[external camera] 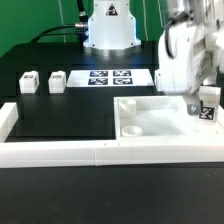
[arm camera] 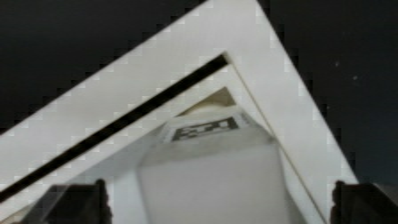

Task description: Assemble square table

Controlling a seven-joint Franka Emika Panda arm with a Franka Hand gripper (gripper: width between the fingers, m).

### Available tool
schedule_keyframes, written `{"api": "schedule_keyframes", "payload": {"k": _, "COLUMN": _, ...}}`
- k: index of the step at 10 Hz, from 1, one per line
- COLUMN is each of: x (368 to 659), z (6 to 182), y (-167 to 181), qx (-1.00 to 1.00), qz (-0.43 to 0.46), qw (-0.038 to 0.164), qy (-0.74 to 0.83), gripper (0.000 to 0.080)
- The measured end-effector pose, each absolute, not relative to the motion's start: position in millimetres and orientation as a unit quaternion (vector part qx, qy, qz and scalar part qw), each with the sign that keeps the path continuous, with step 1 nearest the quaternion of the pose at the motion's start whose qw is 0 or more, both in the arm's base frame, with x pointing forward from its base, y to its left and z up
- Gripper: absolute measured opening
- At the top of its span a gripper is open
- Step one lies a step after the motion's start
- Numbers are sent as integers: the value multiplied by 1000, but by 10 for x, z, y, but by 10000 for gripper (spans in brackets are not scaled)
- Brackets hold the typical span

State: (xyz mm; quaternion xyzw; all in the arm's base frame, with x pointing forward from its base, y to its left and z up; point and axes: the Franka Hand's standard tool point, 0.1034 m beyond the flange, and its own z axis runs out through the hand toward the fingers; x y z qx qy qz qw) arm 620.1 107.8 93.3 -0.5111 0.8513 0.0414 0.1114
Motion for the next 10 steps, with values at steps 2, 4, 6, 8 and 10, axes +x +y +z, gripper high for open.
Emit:
{"api": "schedule_keyframes", "payload": {"k": 2, "x": 6103, "z": 1139, "y": 1098, "qx": -532, "qz": 63, "qw": 108, "qy": 837, "gripper": 645}}
{"api": "schedule_keyframes", "payload": {"k": 4, "x": 6100, "z": 1112, "y": 1092, "qx": -532, "qz": 62, "qw": 107, "qy": 838, "gripper": 648}}
{"api": "schedule_keyframes", "payload": {"k": 6, "x": 6097, "z": 1106, "y": 1091, "qx": -532, "qz": 62, "qw": 106, "qy": 838, "gripper": 648}}
{"api": "schedule_keyframes", "payload": {"k": 8, "x": 6096, "z": 1104, "y": 1091, "qx": -532, "qz": 62, "qw": 106, "qy": 838, "gripper": 648}}
{"api": "schedule_keyframes", "payload": {"k": 10, "x": 6092, "z": 1115, "y": 1093, "qx": -553, "qz": 60, "qw": 109, "qy": 824, "gripper": 648}}
